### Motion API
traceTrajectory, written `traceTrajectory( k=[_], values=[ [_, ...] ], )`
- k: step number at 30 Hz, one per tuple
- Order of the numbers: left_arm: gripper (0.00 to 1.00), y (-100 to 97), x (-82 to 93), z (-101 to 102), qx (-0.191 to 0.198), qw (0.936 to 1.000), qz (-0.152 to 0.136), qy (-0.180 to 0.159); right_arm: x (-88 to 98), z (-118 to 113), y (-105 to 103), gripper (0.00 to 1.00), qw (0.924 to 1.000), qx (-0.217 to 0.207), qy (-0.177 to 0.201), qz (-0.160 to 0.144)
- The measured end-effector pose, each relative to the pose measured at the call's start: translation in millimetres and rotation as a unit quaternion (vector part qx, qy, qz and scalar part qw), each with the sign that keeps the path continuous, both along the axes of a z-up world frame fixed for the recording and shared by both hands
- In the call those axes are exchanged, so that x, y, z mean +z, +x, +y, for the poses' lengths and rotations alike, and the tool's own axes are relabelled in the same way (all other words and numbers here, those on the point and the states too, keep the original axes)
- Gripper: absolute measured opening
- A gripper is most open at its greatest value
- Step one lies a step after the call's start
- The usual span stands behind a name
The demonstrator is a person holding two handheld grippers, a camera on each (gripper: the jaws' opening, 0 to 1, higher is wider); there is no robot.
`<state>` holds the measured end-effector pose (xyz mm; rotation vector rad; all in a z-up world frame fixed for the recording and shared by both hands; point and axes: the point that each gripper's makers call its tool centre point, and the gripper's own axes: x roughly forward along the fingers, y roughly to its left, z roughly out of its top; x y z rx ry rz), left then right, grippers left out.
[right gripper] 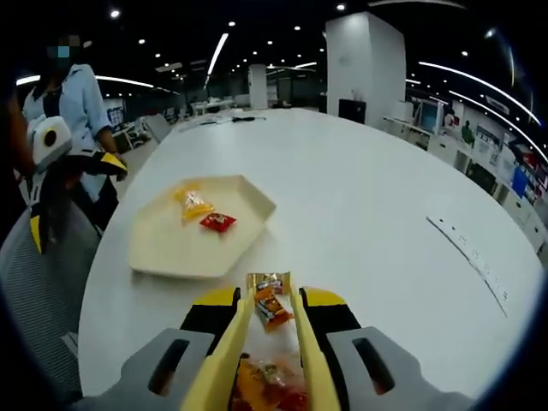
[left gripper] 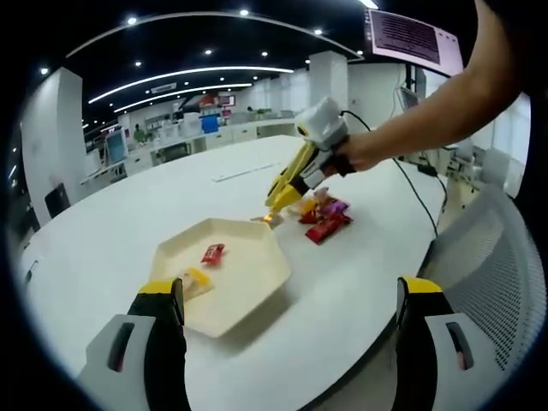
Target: Place the target food into the container with the food tongs after gripping and lifting it, then release it inside without dropping or visibly crushing the food.
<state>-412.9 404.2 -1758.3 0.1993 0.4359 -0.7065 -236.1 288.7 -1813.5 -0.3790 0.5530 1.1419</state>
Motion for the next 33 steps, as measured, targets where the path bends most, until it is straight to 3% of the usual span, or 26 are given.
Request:
traceTrajectory(
  k=[4, 9, 12, 13, 26, 27, 28, 33],
  values=[
    [1.00, 0.5, -0.4, 1, 0.001, 1.0000, 0.001, 0.001, -11.8, -1, -1, 0.26, 0.9995, 0.014, -0.026, -0.005],
    [0.99, 1.2, -0.9, 1, 0.002, 1.0000, 0.002, 0.000, -15.8, 1, 0, 0.26, 0.9993, 0.018, -0.031, -0.004],
    [0.99, 1.4, -1.6, 2, 0.002, 1.0000, 0.003, 0.002, -24.5, -1, -4, 0.23, 0.9983, 0.017, -0.053, 0.019],
    [0.99, 1.4, -1.9, 2, 0.002, 1.0000, 0.003, 0.003, -20.2, 4, -3, 0.22, 0.9990, 0.013, -0.038, 0.019],
    [0.99, -0.1, -3.4, 0, -0.005, 0.9999, 0.001, 0.011, -15.1, -2, -1, 0.21, 0.9980, -0.019, -0.044, 0.041],
    [0.99, 0.7, -2.0, 0, -0.003, 1.0000, 0.000, 0.006, -13.7, -4, 1, 0.21, 0.9974, -0.031, -0.044, 0.048],
    [0.99, 0.8, -1.7, 0, -0.002, 1.0000, 0.000, 0.006, -12.4, -8, 2, 0.21, 0.9945, -0.063, -0.041, 0.073],
    [0.99, -0.9, -4.2, -1, -0.009, 0.9999, 0.003, 0.012, -2.5, -11, 7, 0.20, 0.9956, -0.061, -0.045, 0.054]
  ],
)
